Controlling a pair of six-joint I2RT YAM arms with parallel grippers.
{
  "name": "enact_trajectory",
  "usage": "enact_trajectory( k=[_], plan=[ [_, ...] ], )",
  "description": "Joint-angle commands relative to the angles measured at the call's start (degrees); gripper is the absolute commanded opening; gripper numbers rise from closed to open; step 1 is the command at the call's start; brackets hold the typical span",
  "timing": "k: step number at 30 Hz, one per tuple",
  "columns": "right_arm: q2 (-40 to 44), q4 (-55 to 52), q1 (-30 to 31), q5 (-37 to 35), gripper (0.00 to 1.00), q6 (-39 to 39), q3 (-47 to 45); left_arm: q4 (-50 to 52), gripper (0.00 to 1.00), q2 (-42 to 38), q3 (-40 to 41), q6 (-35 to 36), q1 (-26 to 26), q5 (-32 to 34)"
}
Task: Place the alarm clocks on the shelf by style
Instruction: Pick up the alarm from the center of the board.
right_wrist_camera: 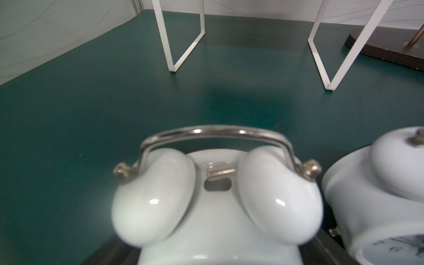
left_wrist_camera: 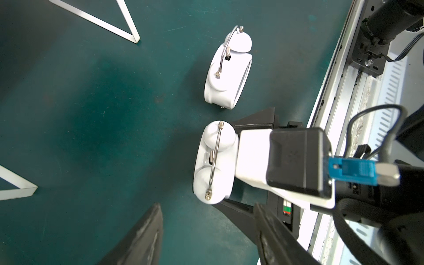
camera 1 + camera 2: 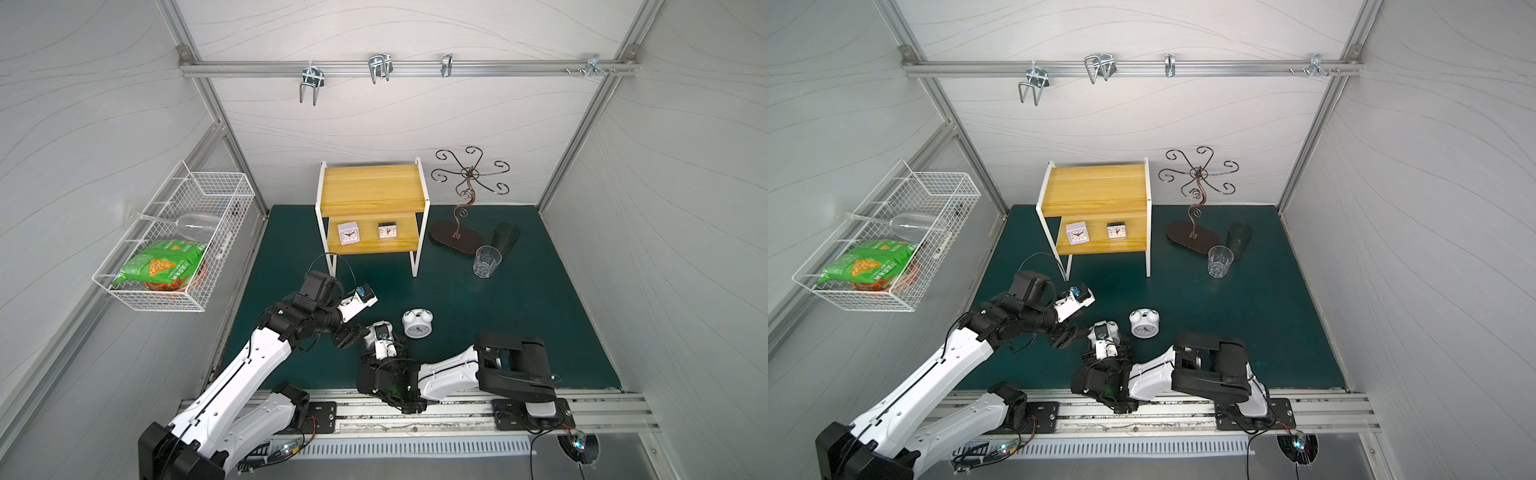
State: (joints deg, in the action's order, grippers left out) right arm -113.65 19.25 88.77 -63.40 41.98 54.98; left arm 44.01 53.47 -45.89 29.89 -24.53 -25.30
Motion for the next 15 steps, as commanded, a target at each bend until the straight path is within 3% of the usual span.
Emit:
enact_trajectory(
  k=[1,6,15],
  plan=[
    [-0.19,0.71,0.01,-0.77,0.83,-0.79,-0.89,-1.33,0.66,-1.22,-0.01,-0.01,-0.07,0.25],
    [0.49,0.71,0.75,-1.62,0.8,-2.08,-0.84,-1.47,0.66,-1.51,-0.07,-0.16,1.06,-0.5],
    [3.72,-1.84,1.84,-2.52,0.79,-1.8,-1.54,-0.57,0.66,-2.41,-0.79,0.16,9.68,-8.01]
  ],
)
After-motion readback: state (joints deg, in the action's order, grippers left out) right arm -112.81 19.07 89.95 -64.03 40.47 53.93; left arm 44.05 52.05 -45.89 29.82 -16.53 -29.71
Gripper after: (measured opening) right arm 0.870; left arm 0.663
